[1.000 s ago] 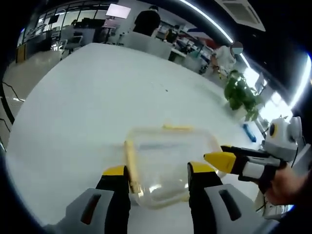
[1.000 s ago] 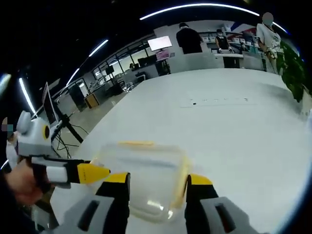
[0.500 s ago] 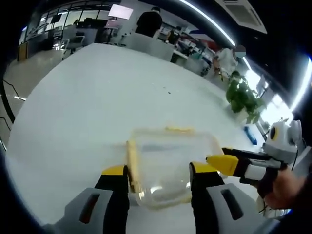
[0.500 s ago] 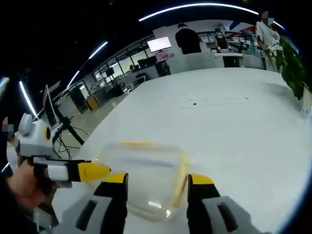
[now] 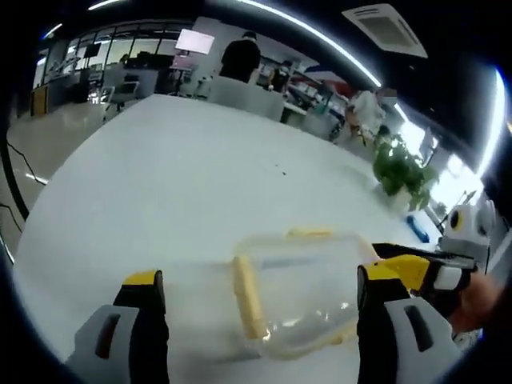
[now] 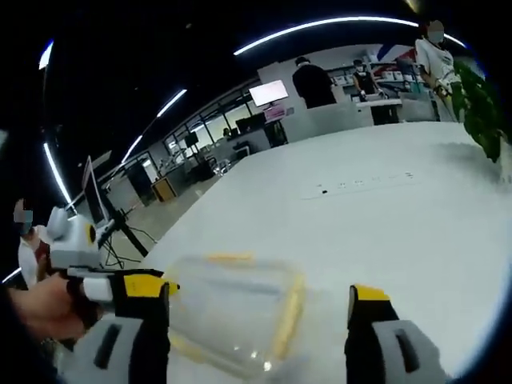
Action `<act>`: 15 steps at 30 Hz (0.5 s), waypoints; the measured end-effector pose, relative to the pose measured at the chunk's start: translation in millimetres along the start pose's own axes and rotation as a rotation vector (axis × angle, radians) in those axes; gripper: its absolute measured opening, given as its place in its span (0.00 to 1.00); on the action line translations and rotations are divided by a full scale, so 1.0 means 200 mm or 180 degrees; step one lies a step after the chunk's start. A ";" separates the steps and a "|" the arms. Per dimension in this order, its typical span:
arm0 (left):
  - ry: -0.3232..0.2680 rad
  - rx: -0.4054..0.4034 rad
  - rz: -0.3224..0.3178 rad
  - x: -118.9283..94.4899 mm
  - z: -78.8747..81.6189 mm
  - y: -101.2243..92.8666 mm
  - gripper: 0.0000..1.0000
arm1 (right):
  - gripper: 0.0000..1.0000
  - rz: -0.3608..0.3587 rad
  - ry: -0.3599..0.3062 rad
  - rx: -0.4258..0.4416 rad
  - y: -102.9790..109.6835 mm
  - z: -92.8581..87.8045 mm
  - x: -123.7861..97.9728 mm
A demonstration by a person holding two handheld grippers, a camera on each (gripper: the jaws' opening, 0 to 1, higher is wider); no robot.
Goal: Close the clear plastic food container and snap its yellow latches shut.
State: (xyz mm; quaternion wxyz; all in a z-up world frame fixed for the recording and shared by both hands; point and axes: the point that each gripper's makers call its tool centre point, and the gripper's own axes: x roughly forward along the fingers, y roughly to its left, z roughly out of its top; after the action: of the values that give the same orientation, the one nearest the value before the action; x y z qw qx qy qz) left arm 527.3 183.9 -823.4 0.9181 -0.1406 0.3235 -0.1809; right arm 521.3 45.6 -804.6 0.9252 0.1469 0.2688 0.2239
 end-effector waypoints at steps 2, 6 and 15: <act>-0.0014 0.0003 0.0020 -0.01 0.01 0.00 0.99 | 1.00 -0.0010 0.0017 0.0009 0.00 0.00 0.00; -0.0033 -0.0003 -0.0019 -0.02 0.03 -0.01 0.99 | 1.00 -0.0005 0.0066 -0.0043 0.00 -0.01 -0.01; -0.0039 0.0047 -0.0003 -0.13 0.06 -0.02 0.99 | 1.00 0.0076 0.0052 -0.0141 0.08 0.02 -0.10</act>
State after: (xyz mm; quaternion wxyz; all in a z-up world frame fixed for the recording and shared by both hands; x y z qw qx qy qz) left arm 515.5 193.1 -799.8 0.9210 -0.1351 0.3165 -0.1828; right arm 503.1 48.2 -786.2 0.9233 0.1277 0.2695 0.2421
